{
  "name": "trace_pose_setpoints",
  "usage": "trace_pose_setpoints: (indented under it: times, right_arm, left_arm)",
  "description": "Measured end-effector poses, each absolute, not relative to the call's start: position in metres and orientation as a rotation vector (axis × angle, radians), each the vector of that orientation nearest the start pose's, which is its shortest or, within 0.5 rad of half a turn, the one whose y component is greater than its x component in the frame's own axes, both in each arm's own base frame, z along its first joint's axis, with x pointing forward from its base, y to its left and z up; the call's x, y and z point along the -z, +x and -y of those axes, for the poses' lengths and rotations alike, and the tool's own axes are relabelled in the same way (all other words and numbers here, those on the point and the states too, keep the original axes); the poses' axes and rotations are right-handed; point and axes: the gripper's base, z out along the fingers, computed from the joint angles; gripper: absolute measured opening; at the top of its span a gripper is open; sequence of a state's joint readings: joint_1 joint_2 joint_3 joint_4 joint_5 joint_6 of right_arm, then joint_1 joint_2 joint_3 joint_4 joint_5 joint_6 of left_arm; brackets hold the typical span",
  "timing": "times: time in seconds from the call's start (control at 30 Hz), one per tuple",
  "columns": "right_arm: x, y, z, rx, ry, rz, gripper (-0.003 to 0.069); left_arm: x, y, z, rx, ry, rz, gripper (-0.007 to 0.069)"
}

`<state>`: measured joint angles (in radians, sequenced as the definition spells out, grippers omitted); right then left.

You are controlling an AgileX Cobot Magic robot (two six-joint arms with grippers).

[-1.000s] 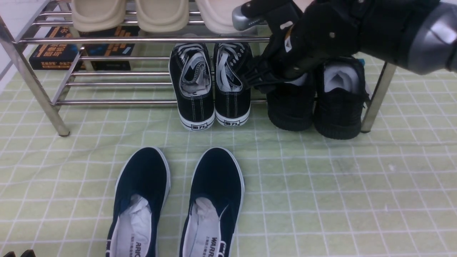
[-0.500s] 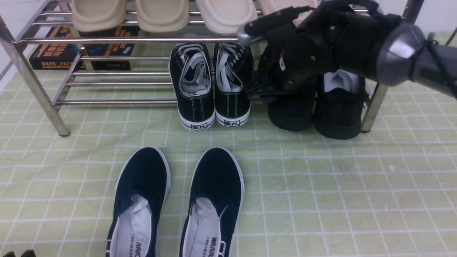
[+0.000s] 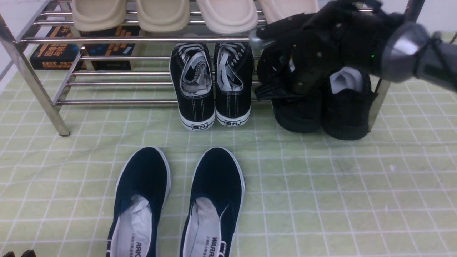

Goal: Take the shoes off the shelf with your hand from the green coffee tablecloth.

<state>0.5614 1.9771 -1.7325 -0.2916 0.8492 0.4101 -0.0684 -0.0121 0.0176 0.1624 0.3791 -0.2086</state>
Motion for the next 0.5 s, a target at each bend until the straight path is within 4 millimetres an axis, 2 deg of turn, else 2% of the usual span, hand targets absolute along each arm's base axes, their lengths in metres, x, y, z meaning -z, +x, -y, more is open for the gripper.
trace_pose_setpoints:
  times: [0.03, 0.07, 0.13, 0.23, 0.37, 0.5]
  right_arm:
    - [-0.284, 0.385, -0.219, -0.037, -0.342, -2.502, 0.0003]
    - [-0.301, 0.374, -0.213, -0.054, -0.322, -2.514, 0.0003]
    - [-0.312, 0.369, -0.211, -0.07, -0.316, -2.51, 0.0003]
    - [-0.345, 0.348, -0.202, -0.13, -0.332, -2.492, 0.0003]
    - [-0.367, 0.331, -0.196, -0.19, -0.362, -2.478, 0.0003]
    - [-0.378, 0.317, -0.192, -0.23, -0.404, -2.505, 0.0003]
  left_arm:
    - [-0.174, 0.052, -0.002, 0.031, -0.031, -1.863, 0.0232]
    - [-0.174, 0.052, -0.002, 0.031, -0.031, -1.863, 0.0232]
    - [-0.174, 0.052, -0.002, 0.031, -0.031, -1.863, 0.0232]
    - [-0.174, 0.052, -0.002, 0.031, -0.031, -1.863, 0.0234]
    - [-0.174, 0.052, -0.002, 0.031, -0.031, -1.863, 0.0237]
    - [-0.174, 0.052, -0.002, 0.031, -0.031, -1.863, 0.024]
